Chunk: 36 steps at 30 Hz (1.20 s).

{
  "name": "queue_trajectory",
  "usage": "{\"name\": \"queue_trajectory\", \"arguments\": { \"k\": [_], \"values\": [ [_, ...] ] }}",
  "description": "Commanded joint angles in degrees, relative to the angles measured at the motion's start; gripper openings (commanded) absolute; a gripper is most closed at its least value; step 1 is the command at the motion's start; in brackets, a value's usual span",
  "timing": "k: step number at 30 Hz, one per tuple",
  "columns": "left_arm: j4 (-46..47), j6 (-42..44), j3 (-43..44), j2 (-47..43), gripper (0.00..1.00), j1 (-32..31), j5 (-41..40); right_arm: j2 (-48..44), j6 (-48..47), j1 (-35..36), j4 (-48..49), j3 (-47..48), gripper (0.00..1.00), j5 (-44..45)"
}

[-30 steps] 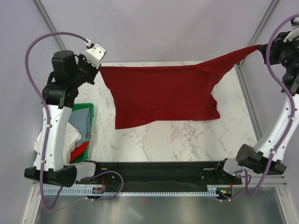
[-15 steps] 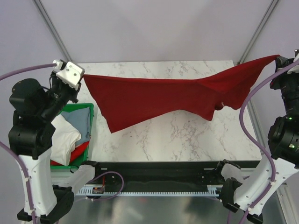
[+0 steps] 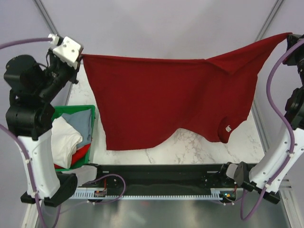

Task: Fold and stack the t-shirts
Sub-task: Flatten the tshirt out

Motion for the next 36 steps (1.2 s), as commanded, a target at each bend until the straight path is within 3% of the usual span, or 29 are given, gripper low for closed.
{"name": "queue_trajectory", "arguments": {
  "k": [1,10,25,36],
  "values": [
    [4.63,-1.42,5.35,5.69,0.02,0.48,-0.97,4.21,3.17,-0.34,6.79,3.87,0.00,3.13],
    [8.06,-0.10,13.88,12.91,0.02,0.40,-0.27,7.66,3.17,-0.34,10.84,7.03,0.00,4.09],
    [12.54,1.39,13.45,1.85,0.02,0.48,-0.88,-4.64,-0.87,-0.26,12.17,5.97,0.00,10.51],
    [21.49,6.05,13.45,1.92,0.02,0.48,-3.78,1.06,0.44,-0.08,20.94,14.95,0.00,13.41]
  ]
}}
